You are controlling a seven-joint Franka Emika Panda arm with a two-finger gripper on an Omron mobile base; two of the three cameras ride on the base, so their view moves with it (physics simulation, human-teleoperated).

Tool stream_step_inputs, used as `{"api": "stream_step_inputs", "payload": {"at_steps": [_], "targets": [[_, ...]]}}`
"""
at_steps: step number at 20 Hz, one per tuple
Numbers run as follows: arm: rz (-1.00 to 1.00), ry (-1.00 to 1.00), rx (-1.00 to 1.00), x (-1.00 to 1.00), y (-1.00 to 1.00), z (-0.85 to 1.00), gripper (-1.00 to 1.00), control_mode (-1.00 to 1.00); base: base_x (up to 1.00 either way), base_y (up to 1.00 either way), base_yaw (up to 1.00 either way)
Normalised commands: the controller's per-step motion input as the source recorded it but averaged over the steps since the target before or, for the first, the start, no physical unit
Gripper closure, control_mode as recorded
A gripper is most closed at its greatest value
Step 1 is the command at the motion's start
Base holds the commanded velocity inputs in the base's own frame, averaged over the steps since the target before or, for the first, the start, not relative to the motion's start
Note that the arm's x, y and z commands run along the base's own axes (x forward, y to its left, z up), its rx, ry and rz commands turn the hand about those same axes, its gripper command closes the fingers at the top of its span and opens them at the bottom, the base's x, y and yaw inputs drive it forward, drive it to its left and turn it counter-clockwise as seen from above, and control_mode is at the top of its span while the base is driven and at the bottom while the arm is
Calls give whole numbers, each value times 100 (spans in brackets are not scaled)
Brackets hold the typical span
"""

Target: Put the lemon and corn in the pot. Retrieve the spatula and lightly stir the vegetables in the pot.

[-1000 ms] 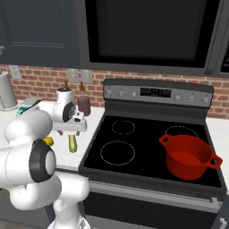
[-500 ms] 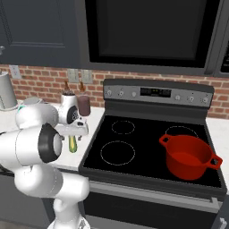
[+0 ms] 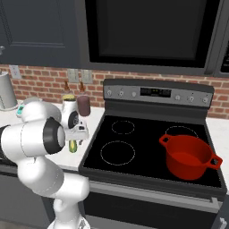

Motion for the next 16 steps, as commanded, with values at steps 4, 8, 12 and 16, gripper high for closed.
{"api": "stream_step_inputs", "payload": {"at_steps": [4,8,12,16], "targets": [[9,0,0,-9,9,-30,-100,-100,0,0,0],[6,-6,0,-1,22,-35,100,-100,0,0,0],[2,-4,0,0,1,-25,100,-100,0,0,0],[0,0,0,0,-1,-9,100,-100,0,0,0]]}}
